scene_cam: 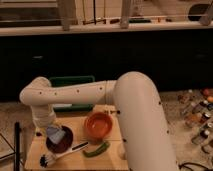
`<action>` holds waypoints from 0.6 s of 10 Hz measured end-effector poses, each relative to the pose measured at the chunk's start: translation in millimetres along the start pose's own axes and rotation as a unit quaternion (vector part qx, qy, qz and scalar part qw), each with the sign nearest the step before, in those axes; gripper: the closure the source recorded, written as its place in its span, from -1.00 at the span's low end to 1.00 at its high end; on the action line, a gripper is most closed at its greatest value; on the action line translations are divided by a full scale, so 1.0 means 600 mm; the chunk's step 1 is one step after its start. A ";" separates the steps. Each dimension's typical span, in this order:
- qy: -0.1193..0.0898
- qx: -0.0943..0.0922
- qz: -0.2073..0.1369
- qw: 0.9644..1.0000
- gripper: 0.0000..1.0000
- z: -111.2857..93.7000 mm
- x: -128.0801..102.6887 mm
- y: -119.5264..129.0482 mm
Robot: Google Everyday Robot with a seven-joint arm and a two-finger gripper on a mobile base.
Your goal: Wipe purple bowl with sponge
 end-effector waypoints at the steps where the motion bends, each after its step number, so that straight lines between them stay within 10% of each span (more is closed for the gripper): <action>1: 0.002 0.004 0.005 1.000 0.99 -0.001 -0.008 0.007; 6: 0.010 0.019 0.031 0.999 0.99 -0.004 -0.029 0.034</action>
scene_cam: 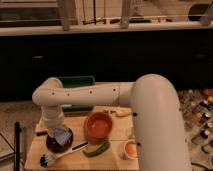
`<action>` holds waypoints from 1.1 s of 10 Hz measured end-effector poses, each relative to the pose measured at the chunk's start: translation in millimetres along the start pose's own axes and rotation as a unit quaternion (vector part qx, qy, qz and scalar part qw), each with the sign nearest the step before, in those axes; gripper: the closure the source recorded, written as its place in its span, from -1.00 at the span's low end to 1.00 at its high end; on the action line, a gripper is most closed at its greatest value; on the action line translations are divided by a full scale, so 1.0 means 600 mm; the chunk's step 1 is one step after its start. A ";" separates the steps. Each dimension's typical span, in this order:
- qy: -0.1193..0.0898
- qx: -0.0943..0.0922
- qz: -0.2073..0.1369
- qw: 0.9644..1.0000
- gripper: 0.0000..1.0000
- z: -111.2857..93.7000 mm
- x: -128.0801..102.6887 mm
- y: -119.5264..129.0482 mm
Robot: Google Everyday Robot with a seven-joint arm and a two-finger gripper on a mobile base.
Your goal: Wipe purple bowl with sponge
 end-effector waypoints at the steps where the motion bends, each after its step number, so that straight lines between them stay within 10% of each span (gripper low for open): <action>1: 0.000 0.000 -0.001 1.000 0.99 0.000 0.000 -0.002; 11: 0.000 0.000 -0.002 1.000 0.99 0.000 0.000 -0.003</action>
